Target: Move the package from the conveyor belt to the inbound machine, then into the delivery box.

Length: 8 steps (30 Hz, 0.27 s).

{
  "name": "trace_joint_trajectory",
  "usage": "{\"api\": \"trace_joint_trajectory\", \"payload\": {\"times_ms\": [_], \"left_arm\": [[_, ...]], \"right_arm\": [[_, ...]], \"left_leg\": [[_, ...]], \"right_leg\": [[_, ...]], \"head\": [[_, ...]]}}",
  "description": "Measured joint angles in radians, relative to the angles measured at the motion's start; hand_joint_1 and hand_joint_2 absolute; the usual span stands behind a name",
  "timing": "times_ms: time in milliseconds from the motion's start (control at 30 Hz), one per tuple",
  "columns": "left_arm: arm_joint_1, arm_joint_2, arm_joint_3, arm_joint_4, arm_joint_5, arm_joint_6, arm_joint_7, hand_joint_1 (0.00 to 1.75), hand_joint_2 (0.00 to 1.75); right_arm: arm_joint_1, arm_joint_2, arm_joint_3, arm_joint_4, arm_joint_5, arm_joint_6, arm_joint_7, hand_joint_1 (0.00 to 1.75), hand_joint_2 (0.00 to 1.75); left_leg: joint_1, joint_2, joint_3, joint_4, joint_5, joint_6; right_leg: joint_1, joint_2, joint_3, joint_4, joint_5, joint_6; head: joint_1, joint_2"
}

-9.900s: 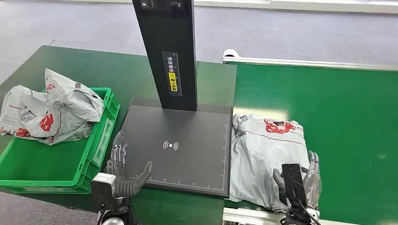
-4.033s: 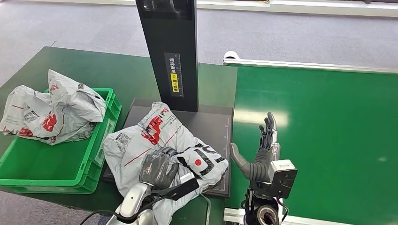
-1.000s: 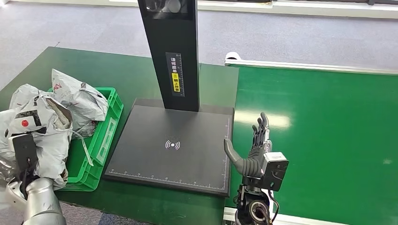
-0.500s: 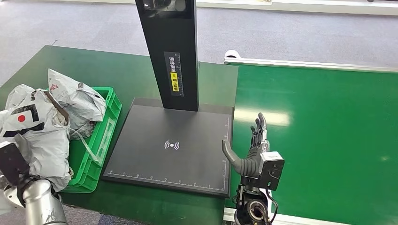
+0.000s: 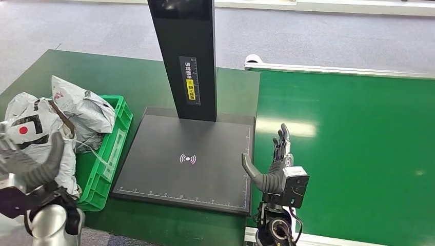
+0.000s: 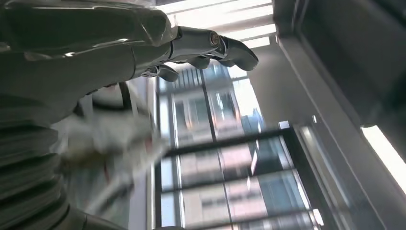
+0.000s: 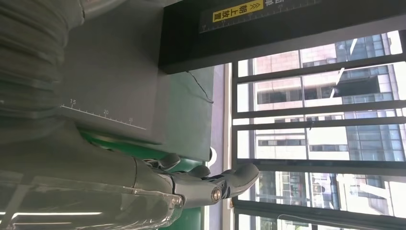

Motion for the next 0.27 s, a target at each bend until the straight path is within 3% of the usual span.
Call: {"api": "trace_joint_trajectory", "payload": {"times_ms": [133,267], "left_arm": [[0.11,-0.016,-0.171,-0.033,0.026,-0.049,0.062,0.0,1.75],[0.19,-0.032,-0.281,0.008,0.101,-0.031,0.099,0.0,1.75]], "right_arm": [[0.024,-0.006,0.0,0.0,0.061,-0.025,0.016,0.0,1.75],[0.062,-0.014,0.003,0.0,0.129,-0.062,0.022,0.0,1.75]], "left_leg": [[0.0,0.001,0.001,0.0,-0.002,0.0],[0.0,0.001,0.0,0.0,-0.003,0.0]], "right_leg": [[0.0,0.001,0.0,0.0,0.0,0.0],[0.0,0.001,-0.001,0.0,-0.002,0.001]], "head": [[0.0,0.0],[0.0,0.0]]}}
